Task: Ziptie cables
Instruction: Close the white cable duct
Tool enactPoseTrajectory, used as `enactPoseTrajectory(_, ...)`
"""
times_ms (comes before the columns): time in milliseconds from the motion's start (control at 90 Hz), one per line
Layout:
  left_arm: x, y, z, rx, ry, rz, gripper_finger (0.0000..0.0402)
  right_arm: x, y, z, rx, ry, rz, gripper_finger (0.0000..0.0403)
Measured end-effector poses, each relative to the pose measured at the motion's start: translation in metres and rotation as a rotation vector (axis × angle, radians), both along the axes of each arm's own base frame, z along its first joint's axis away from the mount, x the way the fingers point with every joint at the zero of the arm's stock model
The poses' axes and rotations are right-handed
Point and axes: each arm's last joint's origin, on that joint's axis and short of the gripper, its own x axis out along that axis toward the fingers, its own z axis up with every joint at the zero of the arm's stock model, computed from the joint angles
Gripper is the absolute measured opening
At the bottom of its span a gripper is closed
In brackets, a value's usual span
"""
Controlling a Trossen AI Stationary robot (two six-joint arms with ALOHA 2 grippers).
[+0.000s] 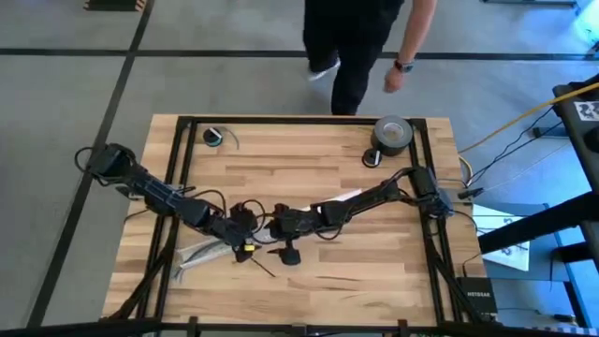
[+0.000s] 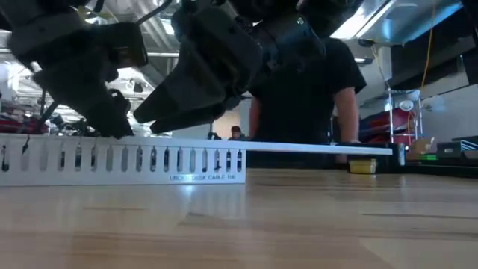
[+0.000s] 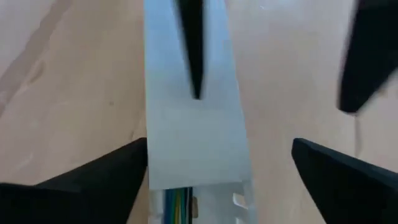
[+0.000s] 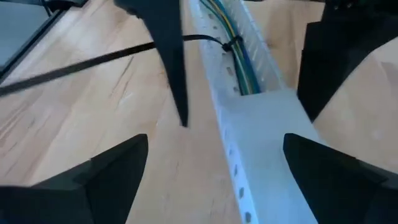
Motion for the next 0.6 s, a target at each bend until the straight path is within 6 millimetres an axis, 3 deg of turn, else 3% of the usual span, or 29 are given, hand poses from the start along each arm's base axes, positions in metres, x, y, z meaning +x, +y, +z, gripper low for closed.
enactPoseTrajectory(222, -0.0026, -0.0039, -0.001, -0.155, 0.018, 0.126, 0.0386, 0.0001, -0.0005, 0.0, -0.001, 0.0, -0.002, 0.0362)
enactPoseTrajectory(600, 0.0046, 0.0027, 0.0023, -0.206, -0.051, 0.221, 0.0386, 0.001, -0.007, 0.0038, -0.007, -0.008, -0.022, 0.0362)
